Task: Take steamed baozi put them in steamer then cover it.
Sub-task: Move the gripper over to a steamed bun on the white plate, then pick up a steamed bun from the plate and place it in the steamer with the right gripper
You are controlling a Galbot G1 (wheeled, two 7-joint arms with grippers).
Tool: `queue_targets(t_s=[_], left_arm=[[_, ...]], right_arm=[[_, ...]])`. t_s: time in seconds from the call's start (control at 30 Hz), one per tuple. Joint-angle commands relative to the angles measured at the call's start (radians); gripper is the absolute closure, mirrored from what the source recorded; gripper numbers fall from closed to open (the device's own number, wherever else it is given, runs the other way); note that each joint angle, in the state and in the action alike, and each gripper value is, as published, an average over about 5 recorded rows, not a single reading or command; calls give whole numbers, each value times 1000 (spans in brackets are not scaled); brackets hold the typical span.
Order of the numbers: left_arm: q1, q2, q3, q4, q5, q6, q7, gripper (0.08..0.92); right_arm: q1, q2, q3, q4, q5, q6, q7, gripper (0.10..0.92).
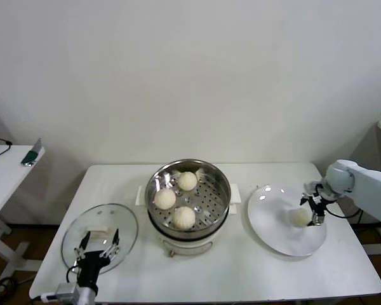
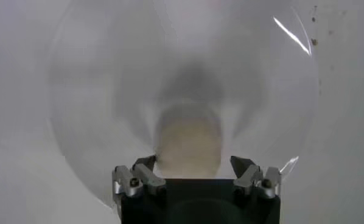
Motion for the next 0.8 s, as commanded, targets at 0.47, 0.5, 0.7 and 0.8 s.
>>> queue_targets(t_s=[0.47, 0.5, 0.7, 0.8], left_arm=[[-1, 0, 1, -5, 3, 2, 0, 177], [-1, 0, 1, -6, 3, 2, 0, 177], [-6, 7, 5, -8, 1, 4, 0, 177], [-7, 11, 8, -10, -1, 4, 1, 177]], right_arm=[[455, -4, -317, 191, 275, -55, -24, 329], [547, 12, -386, 219, 327, -62, -27, 330], [934, 162, -587, 353, 585, -112, -43, 330], [994, 240, -567, 433, 705, -158, -15, 330]])
